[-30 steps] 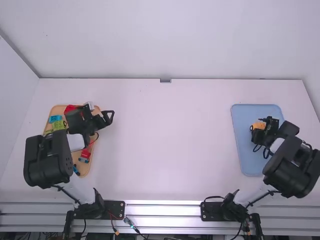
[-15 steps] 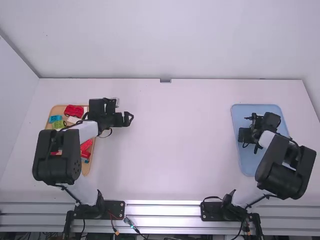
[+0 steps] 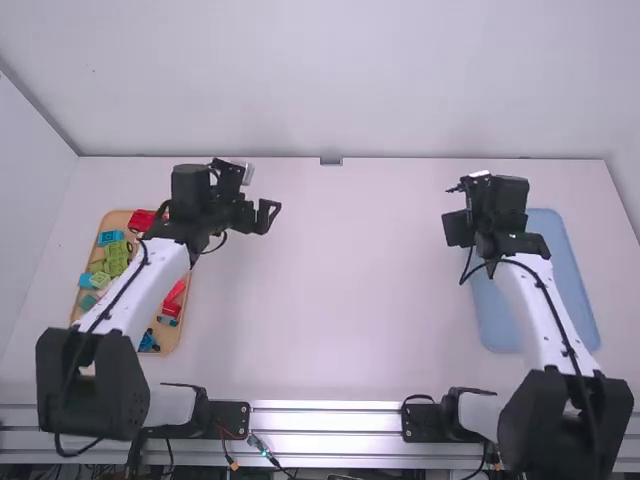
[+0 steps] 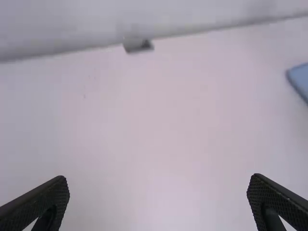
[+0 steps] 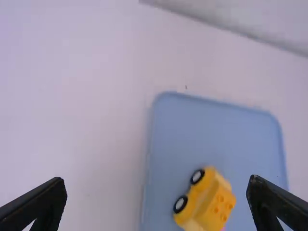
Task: Assemble lego blocks to make yellow taxi
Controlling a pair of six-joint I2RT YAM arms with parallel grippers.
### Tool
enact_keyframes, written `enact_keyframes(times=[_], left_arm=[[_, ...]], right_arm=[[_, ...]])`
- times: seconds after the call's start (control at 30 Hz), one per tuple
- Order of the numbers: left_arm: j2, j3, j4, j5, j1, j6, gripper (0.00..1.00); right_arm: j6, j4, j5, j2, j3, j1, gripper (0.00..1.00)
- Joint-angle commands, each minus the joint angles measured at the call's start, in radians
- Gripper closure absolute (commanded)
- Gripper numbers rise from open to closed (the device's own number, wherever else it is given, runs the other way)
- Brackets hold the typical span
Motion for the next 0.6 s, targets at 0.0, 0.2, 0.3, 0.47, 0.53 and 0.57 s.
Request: enact_keyframes(times=[0.0, 0.2, 0.3, 0.47, 0.53, 0.57], left_arm=[[-0.065, 0.011, 0.0, -0.004, 0.006, -0.032, 0.02], [-0.133, -0.057, 0.068, -0.072, 0.038, -0.031, 0.08], [-0.169, -0.092, 0.104, -0.107, 0.038, -0.031, 0.12], [-0.243, -0.167, 0.109, -0.182, 0.038, -0.031, 0.19], [-0.281, -0.204, 0.109, -0.22, 0.038, -0.031, 0.23], [-0.301, -0.224, 0.109, -0.24, 0.038, -0.031, 0.25]], right_arm=[[-0.011, 0.005, 0.001, -0.052, 0.018, 0.042, 0.02], [0.058, 0.074, -0.068, -0.121, -0.051, 0.047, 0.09], [0.094, 0.111, -0.097, -0.158, -0.088, 0.047, 0.12], [0.171, 0.187, -0.097, -0.234, -0.165, 0.047, 0.2], [0.21, 0.226, -0.097, -0.273, -0.203, 0.047, 0.24], [0.23, 0.247, -0.097, -0.294, -0.224, 0.047, 0.26]])
